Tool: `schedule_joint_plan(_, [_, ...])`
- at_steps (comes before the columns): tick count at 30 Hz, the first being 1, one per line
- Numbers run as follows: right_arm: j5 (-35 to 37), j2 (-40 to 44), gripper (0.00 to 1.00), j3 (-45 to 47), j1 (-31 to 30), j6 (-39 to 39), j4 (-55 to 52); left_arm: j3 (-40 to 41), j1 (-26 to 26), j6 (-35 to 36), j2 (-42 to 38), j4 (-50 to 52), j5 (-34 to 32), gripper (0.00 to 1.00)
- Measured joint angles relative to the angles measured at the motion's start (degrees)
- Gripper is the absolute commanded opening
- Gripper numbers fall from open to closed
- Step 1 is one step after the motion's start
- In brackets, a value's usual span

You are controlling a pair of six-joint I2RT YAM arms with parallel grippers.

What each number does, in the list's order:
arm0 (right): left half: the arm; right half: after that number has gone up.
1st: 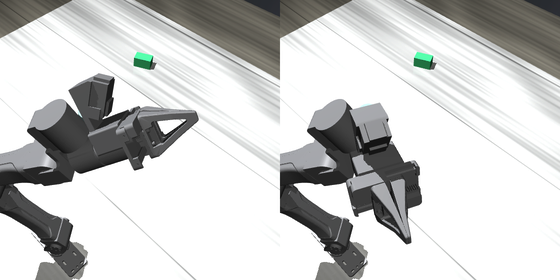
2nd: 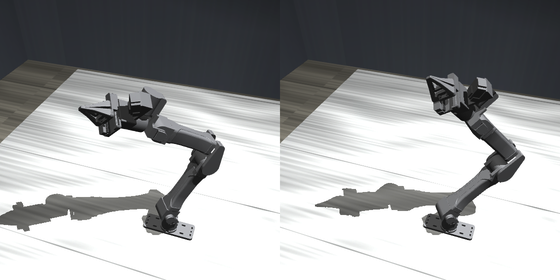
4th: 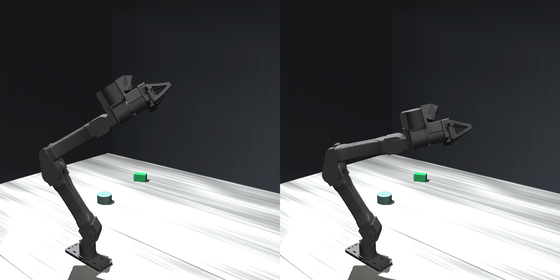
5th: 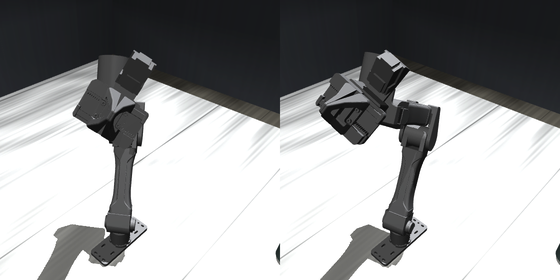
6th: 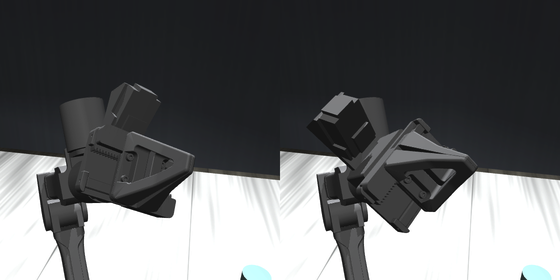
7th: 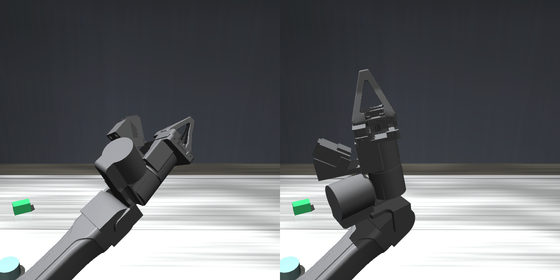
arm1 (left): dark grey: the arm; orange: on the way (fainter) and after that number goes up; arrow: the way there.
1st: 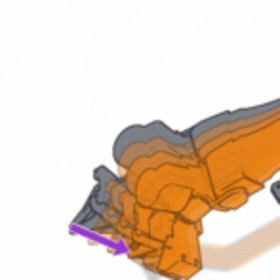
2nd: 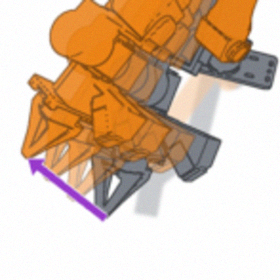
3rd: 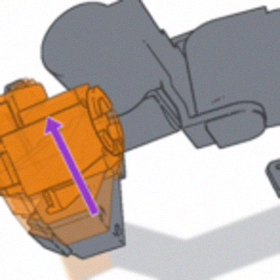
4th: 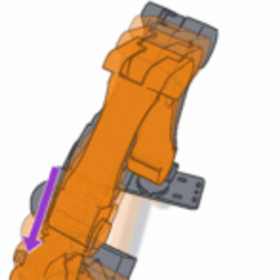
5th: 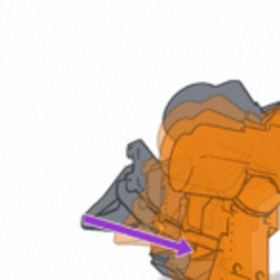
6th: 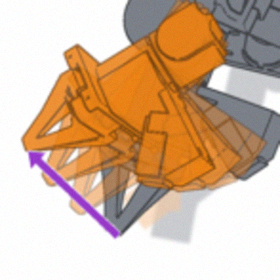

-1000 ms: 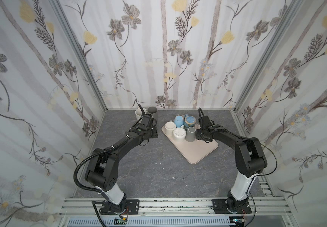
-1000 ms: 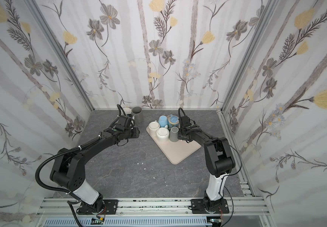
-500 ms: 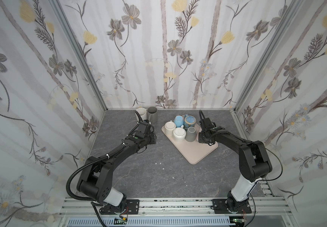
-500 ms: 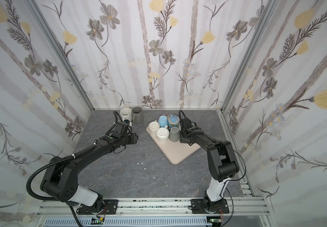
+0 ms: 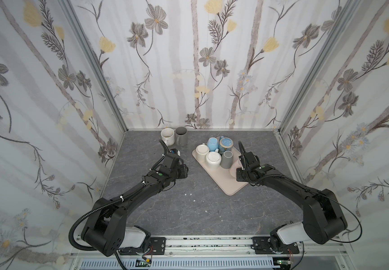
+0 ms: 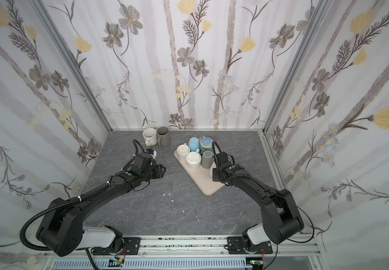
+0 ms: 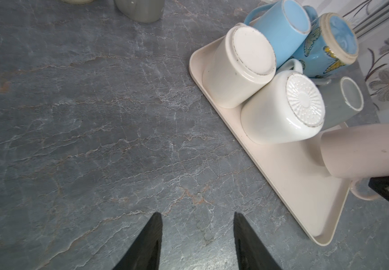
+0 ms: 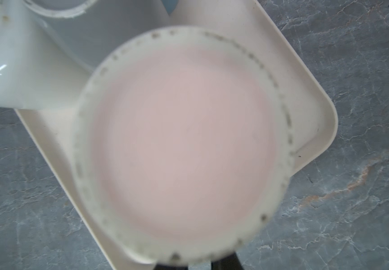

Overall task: Turn the mug right side up
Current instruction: Pick up the mug from the tray.

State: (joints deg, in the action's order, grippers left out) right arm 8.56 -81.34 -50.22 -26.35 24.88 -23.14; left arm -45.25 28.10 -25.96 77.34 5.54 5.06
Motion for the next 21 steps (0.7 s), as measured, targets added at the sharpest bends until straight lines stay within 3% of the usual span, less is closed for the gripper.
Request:
schedule_joint_plan(13, [-12.11,9.73,0.00,12.85,-0.20,12.11,17.51,12.46,1.86,-11.85,-5.77,-16.92,10.27,0.52])
schedule_joint_plan(21, [-19.54,13.86,0.00,15.54,-0.20,18.73,27.69,13.55,5.86,-18.43,-5.33,-31.85,17.49,0.58])
